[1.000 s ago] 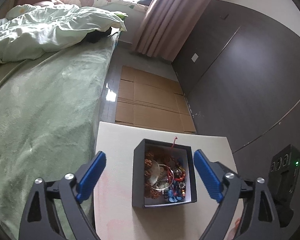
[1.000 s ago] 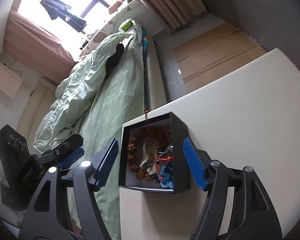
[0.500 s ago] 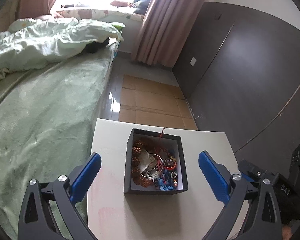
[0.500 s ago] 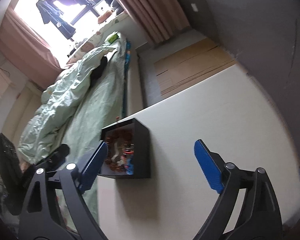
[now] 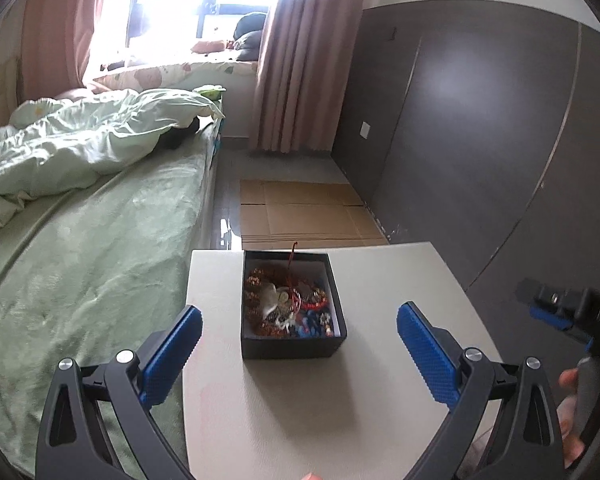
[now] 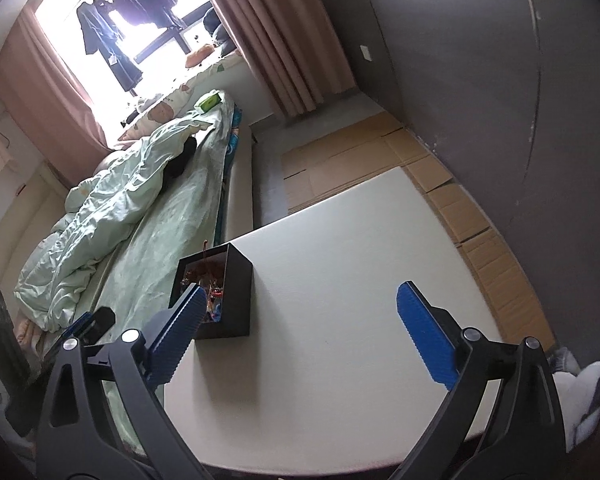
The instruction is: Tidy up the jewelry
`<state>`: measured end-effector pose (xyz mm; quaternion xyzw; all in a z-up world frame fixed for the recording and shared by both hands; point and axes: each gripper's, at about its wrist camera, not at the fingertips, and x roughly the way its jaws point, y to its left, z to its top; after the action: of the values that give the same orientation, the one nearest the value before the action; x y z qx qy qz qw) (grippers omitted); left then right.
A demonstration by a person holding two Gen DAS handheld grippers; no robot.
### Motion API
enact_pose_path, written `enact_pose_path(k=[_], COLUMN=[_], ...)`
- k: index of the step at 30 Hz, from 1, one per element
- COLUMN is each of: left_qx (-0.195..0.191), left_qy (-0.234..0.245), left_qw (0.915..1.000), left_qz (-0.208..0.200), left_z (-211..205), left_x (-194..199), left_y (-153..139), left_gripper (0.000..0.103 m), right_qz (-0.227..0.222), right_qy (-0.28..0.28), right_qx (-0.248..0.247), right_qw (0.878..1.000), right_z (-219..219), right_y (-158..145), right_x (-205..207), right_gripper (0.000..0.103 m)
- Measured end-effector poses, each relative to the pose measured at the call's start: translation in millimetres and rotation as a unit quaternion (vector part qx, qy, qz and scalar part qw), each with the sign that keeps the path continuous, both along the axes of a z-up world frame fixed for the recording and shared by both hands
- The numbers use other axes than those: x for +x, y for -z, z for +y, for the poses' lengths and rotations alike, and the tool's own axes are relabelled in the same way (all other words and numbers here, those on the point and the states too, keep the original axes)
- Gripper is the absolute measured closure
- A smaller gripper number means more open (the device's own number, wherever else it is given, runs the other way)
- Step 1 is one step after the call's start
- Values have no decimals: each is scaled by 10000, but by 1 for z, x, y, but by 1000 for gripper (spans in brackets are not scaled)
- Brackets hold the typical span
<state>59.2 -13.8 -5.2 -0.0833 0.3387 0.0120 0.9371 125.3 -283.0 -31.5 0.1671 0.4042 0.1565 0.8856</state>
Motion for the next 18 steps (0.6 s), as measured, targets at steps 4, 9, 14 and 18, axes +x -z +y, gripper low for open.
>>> enact_pose_path(k=[4, 9, 14, 18], left_qx=[129, 258, 156, 226], left_qy=[-18, -45, -151, -179], left_qw=[9999, 9992, 9989, 9984], left_qz=[-97, -319, -426, -493], left_z=[-3, 0, 10, 11], left_x=[-18, -40, -52, -57], left_y=[-6, -15, -20, -21], left_gripper=[8, 8, 8, 8], right_qz=[16, -67, -180, -138], right_qy=[-102, -321, -219, -247], right_qx=[-149, -322, -386, -434], right_qw=[9998, 9989, 9989, 9987], right_z=[1, 6, 7, 12], right_y=[-12, -25, -24, -19], right_x=[-14, -30, -40, -43], right_gripper=[7, 7, 7, 7])
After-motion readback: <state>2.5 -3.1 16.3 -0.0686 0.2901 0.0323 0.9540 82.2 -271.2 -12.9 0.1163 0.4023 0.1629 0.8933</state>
